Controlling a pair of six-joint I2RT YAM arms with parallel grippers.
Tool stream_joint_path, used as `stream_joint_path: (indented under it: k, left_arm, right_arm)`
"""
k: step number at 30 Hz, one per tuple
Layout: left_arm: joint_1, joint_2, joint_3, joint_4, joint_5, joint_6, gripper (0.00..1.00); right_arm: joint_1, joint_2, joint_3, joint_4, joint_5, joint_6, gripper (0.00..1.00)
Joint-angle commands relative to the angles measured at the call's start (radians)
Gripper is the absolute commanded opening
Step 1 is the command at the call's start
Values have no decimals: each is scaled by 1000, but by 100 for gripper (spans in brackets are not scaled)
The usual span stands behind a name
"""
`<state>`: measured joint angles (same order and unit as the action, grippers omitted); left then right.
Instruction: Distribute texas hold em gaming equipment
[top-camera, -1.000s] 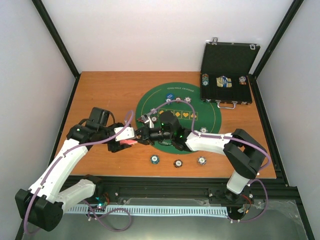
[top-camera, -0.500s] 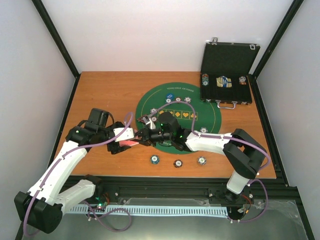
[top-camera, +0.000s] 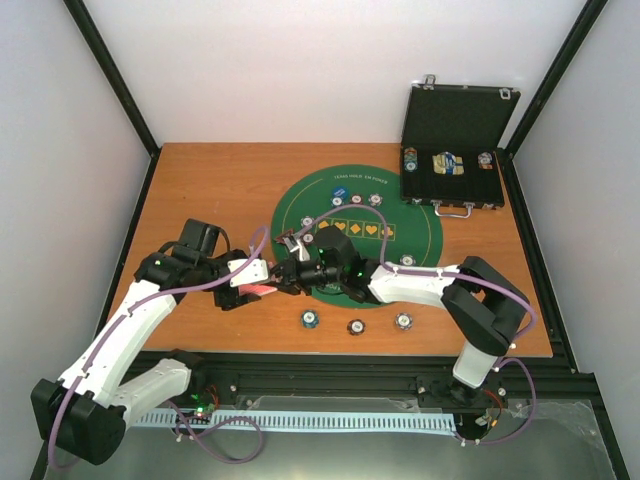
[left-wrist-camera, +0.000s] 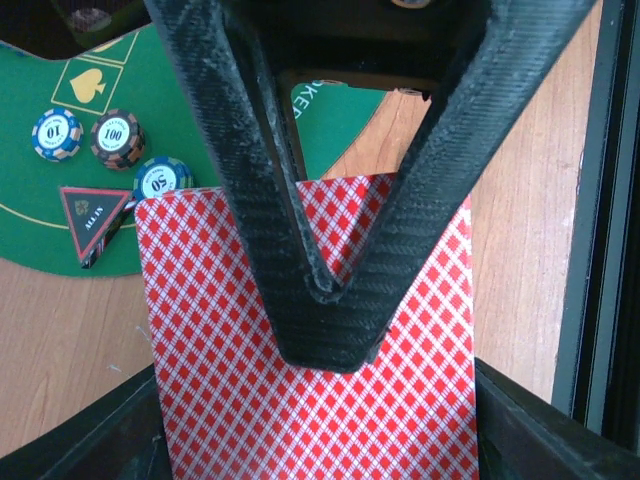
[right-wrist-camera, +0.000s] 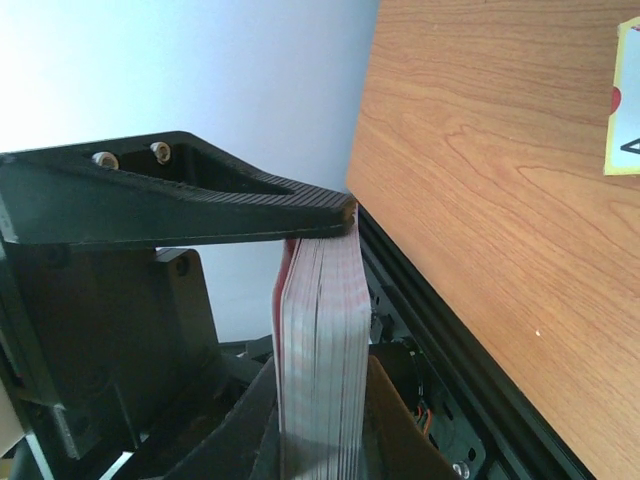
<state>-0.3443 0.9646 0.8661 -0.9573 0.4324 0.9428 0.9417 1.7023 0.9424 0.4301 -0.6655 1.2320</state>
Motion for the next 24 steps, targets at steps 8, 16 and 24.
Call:
stream_joint_path:
  k: [8,16,24]
  left_arm:
    - [-5,9,-9,-40,72,36,76]
    - [-6,-8,-32,7,53,21,73]
    - [-6,-27,-22,9,-2,50,51]
  right_arm:
    - [17,40,50,73,2,22,3]
    - [20,55,61,75,-8,26,3]
    - [20,51,50,9,9,-21,3]
